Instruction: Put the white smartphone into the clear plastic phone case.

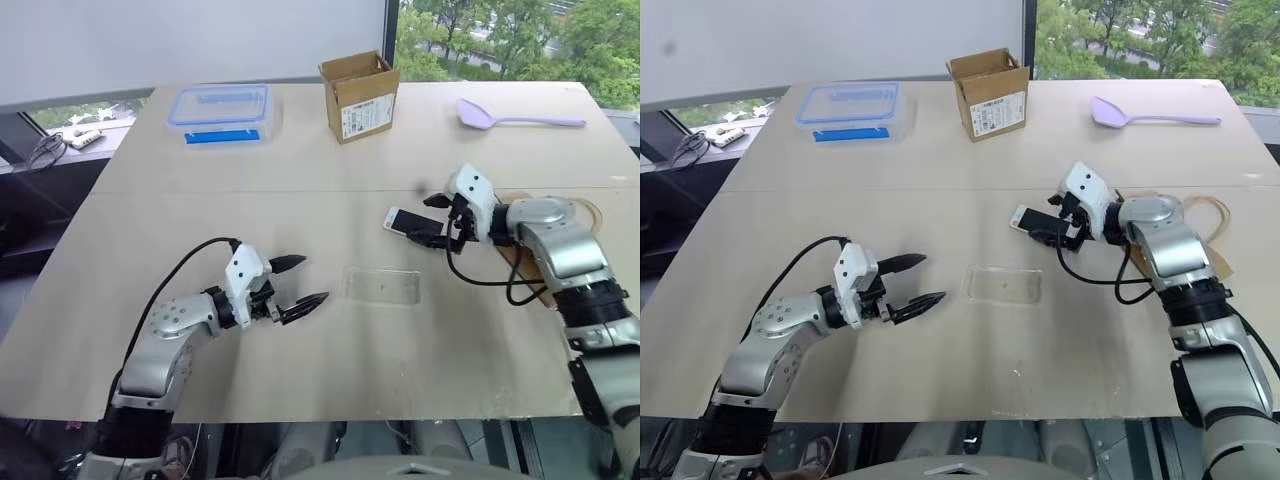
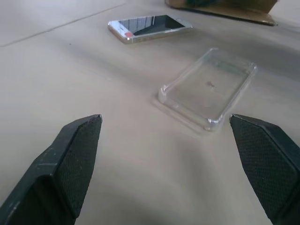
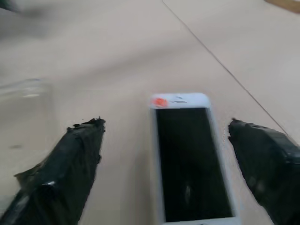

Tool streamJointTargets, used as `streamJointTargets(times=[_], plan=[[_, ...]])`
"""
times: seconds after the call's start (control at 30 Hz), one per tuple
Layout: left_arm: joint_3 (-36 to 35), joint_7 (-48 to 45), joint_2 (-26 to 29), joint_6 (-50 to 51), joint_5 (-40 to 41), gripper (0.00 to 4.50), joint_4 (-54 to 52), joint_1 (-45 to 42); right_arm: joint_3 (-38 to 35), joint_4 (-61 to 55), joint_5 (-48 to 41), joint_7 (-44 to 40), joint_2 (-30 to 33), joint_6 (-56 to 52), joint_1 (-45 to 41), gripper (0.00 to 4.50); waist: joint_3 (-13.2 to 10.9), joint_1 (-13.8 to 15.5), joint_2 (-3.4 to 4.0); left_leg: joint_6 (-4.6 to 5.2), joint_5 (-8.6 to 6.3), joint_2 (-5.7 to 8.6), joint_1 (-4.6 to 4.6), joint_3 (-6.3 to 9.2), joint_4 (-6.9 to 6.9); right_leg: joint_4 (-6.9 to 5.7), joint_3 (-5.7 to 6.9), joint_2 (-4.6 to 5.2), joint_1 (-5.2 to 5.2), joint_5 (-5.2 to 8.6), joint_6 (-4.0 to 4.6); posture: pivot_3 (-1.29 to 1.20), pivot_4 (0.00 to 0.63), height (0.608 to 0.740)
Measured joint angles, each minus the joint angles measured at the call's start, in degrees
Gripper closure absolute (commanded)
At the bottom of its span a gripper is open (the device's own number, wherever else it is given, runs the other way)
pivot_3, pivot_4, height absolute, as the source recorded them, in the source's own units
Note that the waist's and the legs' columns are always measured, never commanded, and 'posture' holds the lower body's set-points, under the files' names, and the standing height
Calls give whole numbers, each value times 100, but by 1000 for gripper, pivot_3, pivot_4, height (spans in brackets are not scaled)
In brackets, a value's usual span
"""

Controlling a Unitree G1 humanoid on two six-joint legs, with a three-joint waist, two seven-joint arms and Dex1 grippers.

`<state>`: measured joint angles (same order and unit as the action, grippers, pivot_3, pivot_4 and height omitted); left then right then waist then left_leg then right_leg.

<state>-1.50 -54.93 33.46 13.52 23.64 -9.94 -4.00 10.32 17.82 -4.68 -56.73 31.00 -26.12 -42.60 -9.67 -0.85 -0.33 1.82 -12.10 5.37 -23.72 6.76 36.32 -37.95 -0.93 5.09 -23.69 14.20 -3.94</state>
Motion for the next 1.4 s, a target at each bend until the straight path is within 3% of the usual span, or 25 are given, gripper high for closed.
streamJointTargets(times=[0.23, 0.33, 0.4, 0.67, 0.87, 0.93, 1.03, 1.1, 1.13, 1.17, 1.27, 1.4], plan=[[-17, 23, 6, -19, -51, 0, -24, 117, 429, 2107, 412, -282, -280, 993, -750, 28, 9, -95, -12, -7, 4, -1, 11, -12, -1, 1, -9, -5, 7, -1, -1, 0, 150, 740], [-44, 94, 9, -18, -52, 0, -140, 327, 492, 2807, 478, -426, -401, 1349, -1026, 631, 14, -134, -17, 17, -10, -2, 36, -9, -1, 1, -8, -6, 28, -4, 1, 0, 150, 740], [-86, 161, 10, -17, -51, 0, -257, 486, 520, 3041, 554, -519, -423, 1434, -1119, 1456, 13, -128, -17, 19, -12, -3, 84, -8, -5, 3, -8, -6, 73, -3, 2, 0, 150, 740], [-196, 295, 7, -16, -50, 0, -529, 762, 532, 3120, 743, -650, -411, 1542, -1185, 1538, 19, -83, -19, 8, -21, -3, 107, 10, -5, 6, 4, -7, 99, -3, 3, 0, 150, 740], [-184, 268, 18, 24, -48, 0, -503, 654, 208, 812, 131, -1182, 66, 631, -83, 1612, 11, 3, -8, 12, -20, -3, 48, 10, -12, 5, 0, -3, 44, -3, 2, 0, 150, 740], [-179, 253, 25, 28, -47, 0, -490, 597, 186, 192, -34, -1253, 176, 323, 68, 2286, 11, -8, -5, 10, -18, -4, 4, 9, -5, -3, -1, -4, -3, -4, 1, 0, 150, 740], [-70, 117, 65, 46, -50, 0, -376, 367, 199, -1963, -307, -1284, 612, -630, 461, 3190, 7, -1, 0, -2, -14, -6, -13, 13, -4, 2, 0, -3, -15, -4, 2, 0, 150, 740], [-36, 50, 81, 63, -52, 0, -256, 298, 379, -2755, -291, -1185, 697, -920, 609, 4281, 7, 3, 0, 8, -21, -6, -12, 13, -4, 5, 1, -3, -12, -4, 2, 0, 150, 740], [-21, 35, 83, 67, -52, 0, -234, 285, 450, -2873, -279, -1141, 687, -993, 628, 4404, 7, 2, 0, 8, -21, -6, -12, 12, -4, 6, 1, -3, -12, -4, 2, 0, 150, 740], [-5, -8, 84, 66, -63, 0, -189, 251, 559, -2997, -240, -955, 596, -1146, 648, 4404, 7, 0, -1, 9, -21, -6, -12, 10, -3, 5, 2, -2, -11, -4, 1, 0, 150, 740], [35, -85, 84, 56, -104, 0, -47, 113, 650, -2538, -94, -442, 292, -1249, 540, 3500, 7, 12, -2, 9, -20, -5, -5, 11, 0, 5, 6, -3, -2, -4, 2, 0, 150, 740], [121, -156, 82, 21, -139, 0, 121, -41, 678, -1731, 23, -236, 301, -1311, 254, 1835, 6, 24, -2, 4, -16, -3, -7, 11, 2, 4, 8, -4, -4, -5, 2, 0, 150, 740]])
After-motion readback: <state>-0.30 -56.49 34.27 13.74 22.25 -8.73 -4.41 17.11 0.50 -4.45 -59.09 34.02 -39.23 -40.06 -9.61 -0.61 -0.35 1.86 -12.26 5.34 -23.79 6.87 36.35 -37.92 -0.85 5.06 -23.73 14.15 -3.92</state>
